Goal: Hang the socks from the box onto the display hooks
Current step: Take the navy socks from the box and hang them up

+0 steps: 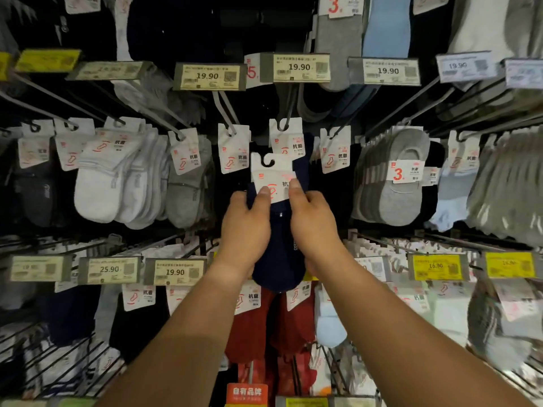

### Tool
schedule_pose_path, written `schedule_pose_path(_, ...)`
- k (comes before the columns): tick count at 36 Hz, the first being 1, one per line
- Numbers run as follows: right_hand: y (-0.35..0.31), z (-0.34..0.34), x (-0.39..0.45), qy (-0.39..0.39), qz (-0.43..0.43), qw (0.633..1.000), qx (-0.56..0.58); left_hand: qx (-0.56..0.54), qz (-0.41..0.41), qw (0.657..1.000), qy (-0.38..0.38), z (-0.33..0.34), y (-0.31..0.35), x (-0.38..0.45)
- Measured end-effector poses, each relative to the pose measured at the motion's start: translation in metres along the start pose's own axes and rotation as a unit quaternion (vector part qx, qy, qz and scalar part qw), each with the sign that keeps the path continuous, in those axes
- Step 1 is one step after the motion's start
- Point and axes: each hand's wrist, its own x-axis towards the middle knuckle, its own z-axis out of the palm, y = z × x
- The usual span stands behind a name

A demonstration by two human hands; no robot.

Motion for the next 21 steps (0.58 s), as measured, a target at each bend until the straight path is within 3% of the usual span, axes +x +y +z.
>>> schedule_pose_path(4, -0.007, -0.007, 0.007, 0.029, -0.015, 0.999, 0.031, 0.090, 0.078, 0.993, -0.021, 0.011, 0.015, 0.007)
schedule_pose_path(9, -0.036, -0.014, 0.017, 0.052, -0.097, 0.993, 0.038, 0.095, 0.149, 0.984, -0.021, 0.018, 0.040, 0.020)
schedule_pose_path(14, -0.064, -0.017, 0.024, 0.058, -0.144, 0.988, 0.012, 0.037, 0.159, 0.987, -0.003, 0.020, 0.059, 0.030)
schedule_pose_path(21, -0.080, -0.014, 0.041, 0.070, -0.129, 0.989, -0.024, 0.012, 0.135, 0.991, -0.013, 0.025, 0.068, 0.047)
